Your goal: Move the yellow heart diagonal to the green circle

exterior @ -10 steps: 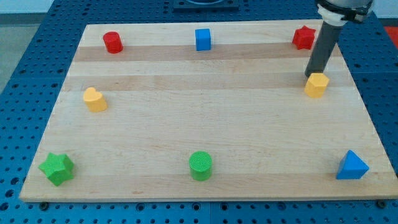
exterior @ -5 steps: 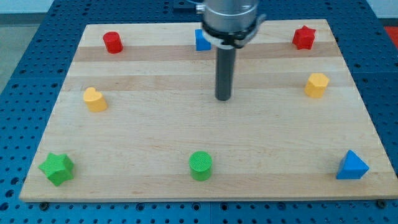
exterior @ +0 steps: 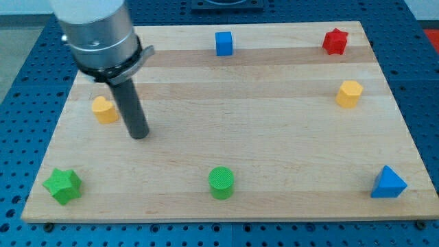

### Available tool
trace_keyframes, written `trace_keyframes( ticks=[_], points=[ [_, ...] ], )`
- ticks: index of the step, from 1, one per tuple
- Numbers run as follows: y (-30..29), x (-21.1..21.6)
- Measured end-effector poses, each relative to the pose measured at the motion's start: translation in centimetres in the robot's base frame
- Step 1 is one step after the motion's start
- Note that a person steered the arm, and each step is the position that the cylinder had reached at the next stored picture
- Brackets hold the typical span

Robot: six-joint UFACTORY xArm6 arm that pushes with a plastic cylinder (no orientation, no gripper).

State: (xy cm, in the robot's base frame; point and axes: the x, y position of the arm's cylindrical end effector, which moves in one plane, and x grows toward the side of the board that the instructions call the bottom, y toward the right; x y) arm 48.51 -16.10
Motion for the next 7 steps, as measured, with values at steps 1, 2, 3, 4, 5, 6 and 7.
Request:
trace_keyframes(
  ticks=[1,2,3,4,5,6,7],
  points=[
    [-3.4,0.2],
    [-6.0,1.0],
    [-7.9,0.8],
    [-8.0,-1.6],
    [-8.0,-1.6],
    [-8.0,-0.4],
    [-5.8,1.9]
  ],
)
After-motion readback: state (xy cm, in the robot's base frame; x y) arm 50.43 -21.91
